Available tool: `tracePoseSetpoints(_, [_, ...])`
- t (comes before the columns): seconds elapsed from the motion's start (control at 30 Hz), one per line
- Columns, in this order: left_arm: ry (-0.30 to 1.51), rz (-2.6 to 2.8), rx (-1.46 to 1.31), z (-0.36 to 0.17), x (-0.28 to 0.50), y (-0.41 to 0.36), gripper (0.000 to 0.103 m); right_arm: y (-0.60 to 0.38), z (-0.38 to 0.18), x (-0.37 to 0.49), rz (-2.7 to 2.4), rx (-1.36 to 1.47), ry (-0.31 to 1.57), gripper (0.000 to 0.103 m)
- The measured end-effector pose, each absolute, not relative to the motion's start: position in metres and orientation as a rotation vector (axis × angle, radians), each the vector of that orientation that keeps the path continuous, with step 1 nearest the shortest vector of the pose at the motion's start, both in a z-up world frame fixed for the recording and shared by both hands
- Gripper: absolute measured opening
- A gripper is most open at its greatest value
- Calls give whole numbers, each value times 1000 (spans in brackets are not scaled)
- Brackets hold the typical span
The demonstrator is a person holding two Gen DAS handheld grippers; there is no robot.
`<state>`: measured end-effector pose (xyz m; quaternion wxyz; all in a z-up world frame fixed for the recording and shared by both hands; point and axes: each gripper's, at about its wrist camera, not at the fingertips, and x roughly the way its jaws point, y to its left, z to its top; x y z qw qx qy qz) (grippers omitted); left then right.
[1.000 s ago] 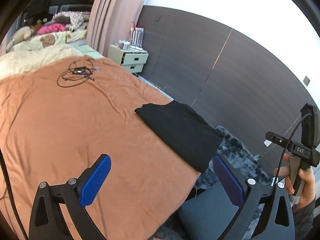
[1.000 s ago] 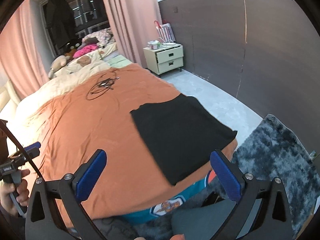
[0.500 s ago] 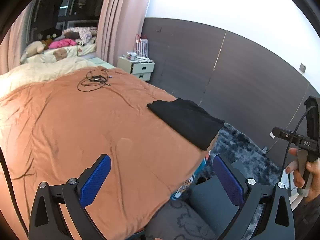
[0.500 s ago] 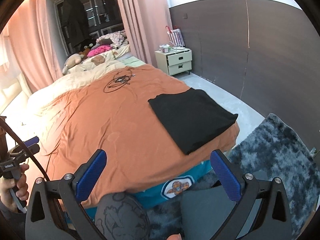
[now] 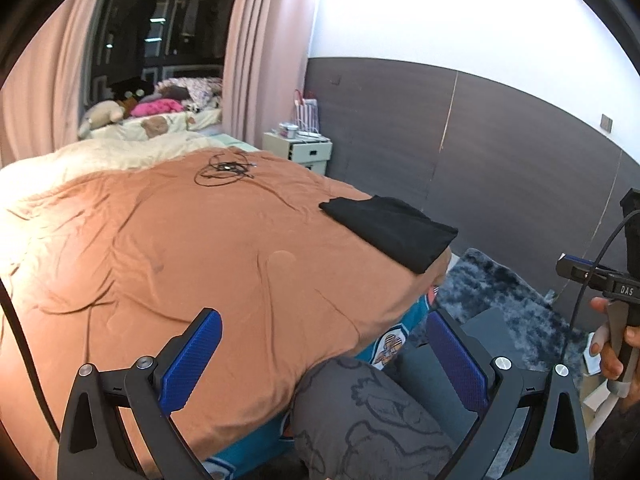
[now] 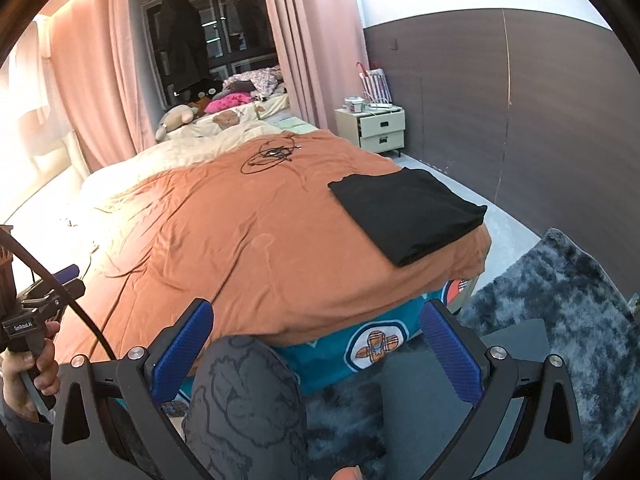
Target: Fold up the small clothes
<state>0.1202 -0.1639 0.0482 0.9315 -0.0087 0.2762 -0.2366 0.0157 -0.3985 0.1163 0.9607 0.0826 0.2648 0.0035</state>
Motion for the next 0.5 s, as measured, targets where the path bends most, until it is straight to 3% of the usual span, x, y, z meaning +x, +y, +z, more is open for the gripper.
tracePoseSetpoints(0.5, [446, -407, -5, 38, 43, -171, 103, -356, 82, -50, -38, 99, 453, 103])
